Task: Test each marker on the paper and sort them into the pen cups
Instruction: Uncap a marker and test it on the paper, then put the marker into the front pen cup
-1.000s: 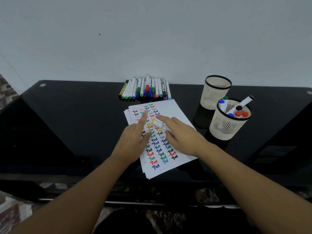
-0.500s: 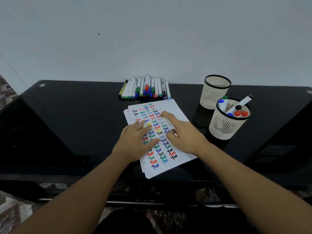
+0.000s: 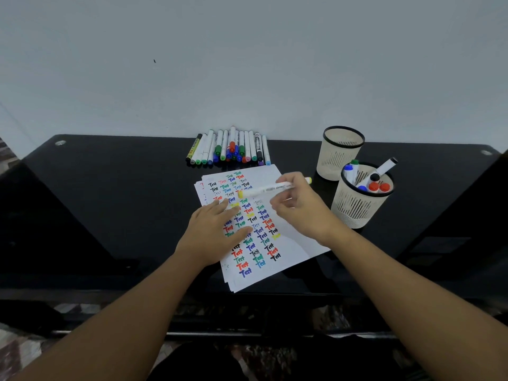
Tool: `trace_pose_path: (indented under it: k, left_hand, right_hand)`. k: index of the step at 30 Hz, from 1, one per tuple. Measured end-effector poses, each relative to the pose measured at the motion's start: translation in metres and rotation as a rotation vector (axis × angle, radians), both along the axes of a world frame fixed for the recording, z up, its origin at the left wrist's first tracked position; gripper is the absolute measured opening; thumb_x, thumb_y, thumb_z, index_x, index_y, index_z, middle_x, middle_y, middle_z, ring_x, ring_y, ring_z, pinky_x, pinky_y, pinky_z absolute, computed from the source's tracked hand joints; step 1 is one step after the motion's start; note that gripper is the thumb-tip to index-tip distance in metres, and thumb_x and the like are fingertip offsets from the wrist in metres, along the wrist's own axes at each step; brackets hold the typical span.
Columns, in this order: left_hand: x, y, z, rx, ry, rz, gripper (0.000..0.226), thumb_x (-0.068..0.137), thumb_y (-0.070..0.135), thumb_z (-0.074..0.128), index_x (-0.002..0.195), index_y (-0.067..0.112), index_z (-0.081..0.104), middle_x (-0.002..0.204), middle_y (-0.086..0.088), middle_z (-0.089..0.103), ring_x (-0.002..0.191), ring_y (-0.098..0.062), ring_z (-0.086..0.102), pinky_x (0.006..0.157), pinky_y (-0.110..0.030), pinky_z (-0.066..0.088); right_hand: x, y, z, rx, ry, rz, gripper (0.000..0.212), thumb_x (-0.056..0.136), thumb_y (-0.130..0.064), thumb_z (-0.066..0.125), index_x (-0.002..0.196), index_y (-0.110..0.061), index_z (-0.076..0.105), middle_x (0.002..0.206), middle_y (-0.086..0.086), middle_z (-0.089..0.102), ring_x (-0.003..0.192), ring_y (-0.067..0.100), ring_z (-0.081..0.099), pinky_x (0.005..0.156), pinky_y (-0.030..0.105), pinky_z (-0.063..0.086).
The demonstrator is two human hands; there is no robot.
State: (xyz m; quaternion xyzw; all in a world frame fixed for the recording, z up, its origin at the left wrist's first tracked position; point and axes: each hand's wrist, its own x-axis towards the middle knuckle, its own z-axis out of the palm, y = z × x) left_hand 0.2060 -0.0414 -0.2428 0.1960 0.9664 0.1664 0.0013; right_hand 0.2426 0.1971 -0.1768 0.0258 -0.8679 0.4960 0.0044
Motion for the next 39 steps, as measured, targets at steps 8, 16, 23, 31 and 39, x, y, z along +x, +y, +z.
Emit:
trace_pose_path:
  k: [8,16,23,31,39]
  left_hand:
    - [-0.001,0.002,0.0,-0.011,0.011,-0.006,0.087,0.085,0.087,0.034,0.154,0.035,0.04,0.166,0.004,0.027,0.154,-0.017,0.019,0.126,-0.047,0.015]
    - [0.002,0.003,0.003,-0.014,0.006,-0.007,0.103,0.075,0.097,0.022,0.155,0.034,0.038,0.166,0.003,0.025,0.155,-0.017,0.017,0.126,-0.046,0.015]
    - [0.004,0.001,0.004,-0.023,0.0,0.002,0.088,0.085,0.085,0.036,0.156,0.034,0.037,0.167,0.003,0.024,0.155,-0.016,0.016,0.126,-0.043,0.013]
    - [0.005,0.002,0.005,-0.012,-0.01,0.01,0.088,0.084,0.086,0.037,0.156,0.034,0.037,0.167,0.004,0.025,0.155,-0.016,0.017,0.126,-0.043,0.014]
    - [0.005,0.0,0.005,-0.002,-0.013,0.01,0.09,0.082,0.088,0.036,0.155,0.034,0.038,0.166,0.004,0.026,0.154,-0.017,0.018,0.126,-0.044,0.015]
  right_hand:
    - [0.019,0.012,0.028,0.262,0.161,-0.134,0.036,0.107,-0.052,0.043,0.118,-0.026,0.065,0.085,-0.001,0.065,0.076,0.014,0.06,0.072,0.036,0.051]
    - [0.039,0.048,0.084,0.484,0.482,-0.287,0.024,0.105,-0.038,0.055,0.113,-0.016,0.053,0.083,-0.008,0.069,0.073,0.017,0.065,0.067,0.039,0.052]
    - [0.041,0.092,0.1,0.524,0.372,-0.475,0.025,0.105,-0.042,0.053,0.108,-0.017,0.054,0.079,-0.005,0.064,0.074,0.018,0.064,0.069,0.046,0.056]
    - [0.039,0.102,0.085,0.469,0.21,-0.419,0.024,0.1,-0.049,0.058,0.097,-0.026,0.065,0.08,-0.01,0.062,0.08,0.011,0.061,0.07,0.035,0.051]
    - [0.035,0.101,0.077,0.452,0.17,-0.407,0.018,0.095,-0.049,0.068,0.09,-0.032,0.065,0.081,-0.011,0.065,0.081,0.007,0.063,0.067,0.032,0.051]
